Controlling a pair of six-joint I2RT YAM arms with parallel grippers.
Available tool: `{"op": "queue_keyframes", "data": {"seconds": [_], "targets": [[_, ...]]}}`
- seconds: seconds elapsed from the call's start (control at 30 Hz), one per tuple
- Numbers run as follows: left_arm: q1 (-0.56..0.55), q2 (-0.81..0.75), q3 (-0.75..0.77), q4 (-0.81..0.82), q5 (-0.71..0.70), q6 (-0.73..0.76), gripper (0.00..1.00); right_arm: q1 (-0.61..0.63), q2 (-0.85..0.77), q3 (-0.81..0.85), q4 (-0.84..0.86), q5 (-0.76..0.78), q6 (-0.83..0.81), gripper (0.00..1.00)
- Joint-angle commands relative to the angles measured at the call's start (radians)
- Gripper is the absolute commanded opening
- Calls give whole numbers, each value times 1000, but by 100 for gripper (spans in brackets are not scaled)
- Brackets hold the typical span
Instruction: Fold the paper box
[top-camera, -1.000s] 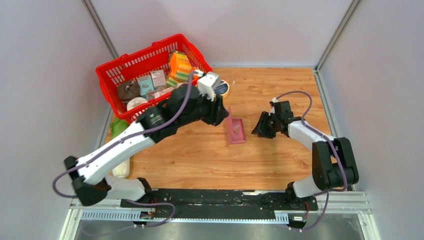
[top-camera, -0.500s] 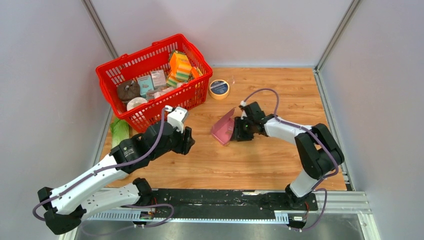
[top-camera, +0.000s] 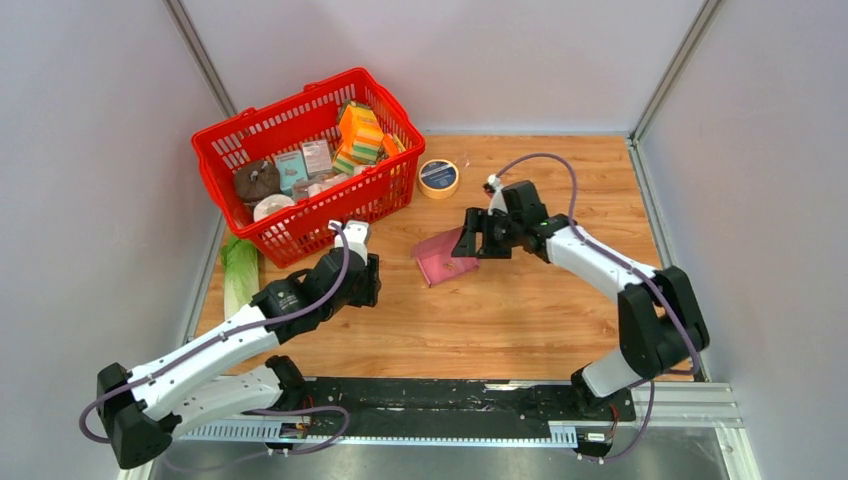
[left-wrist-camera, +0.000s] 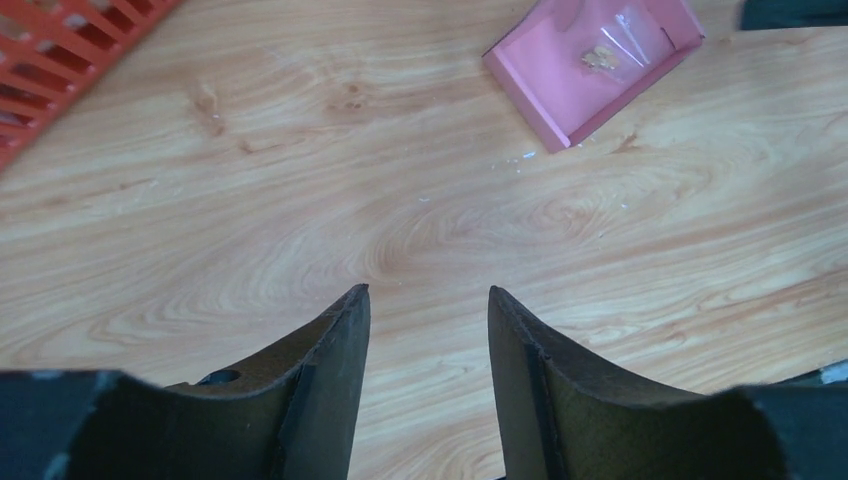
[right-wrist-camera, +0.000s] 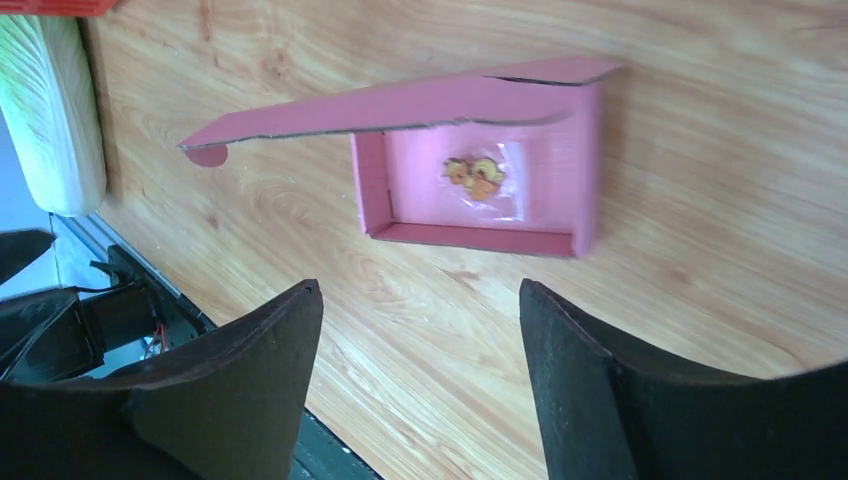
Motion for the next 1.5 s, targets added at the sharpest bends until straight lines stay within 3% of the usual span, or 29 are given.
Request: {"op": "queue_keyframes", "data": {"seconds": [0.0, 0.07, 0.23, 0.3, 0.4, 0.53, 0.8, 0.93, 1.1, 1.2, 1.33, 1.47], "targets": [[93, 49, -28, 226, 165, -45, 54, -97, -129, -44, -33, -22, -92, 76], [116, 92, -18, 301, 248, 0, 48, -135, -123, -31, -27, -16, -107, 77], [128, 302, 113, 314, 323, 124, 46, -197, -75, 2, 53, -11, -129, 76], [130, 351, 132, 323, 297, 124, 43, -238, -43, -9, 106, -29, -56, 68], [146, 382, 141, 324, 283, 66, 31, -265, -15, -56, 204, -16, 57, 55], [168, 408, 143, 308, 273, 3, 33, -263, 67, -23, 169, 10, 63, 36], [231, 428, 114, 329, 337, -17, 50, -212, 201, 2, 174, -56, 106, 34], [268, 425, 97, 355, 355, -17, 74, -148, 207, -37, 235, -117, 171, 34], [320, 451, 94, 386, 362, -9, 73, -105, 112, -150, 306, -131, 221, 37], [335, 462, 86, 407, 346, 18, 70, -134, 26, -179, 269, -82, 155, 46], [337, 425, 0, 610, 372, 138, 65, -133, -8, -103, 124, 13, -38, 51], [337, 404, -124, 879, 438, 222, 65, -122, -66, -165, 232, 69, -144, 48]]}}
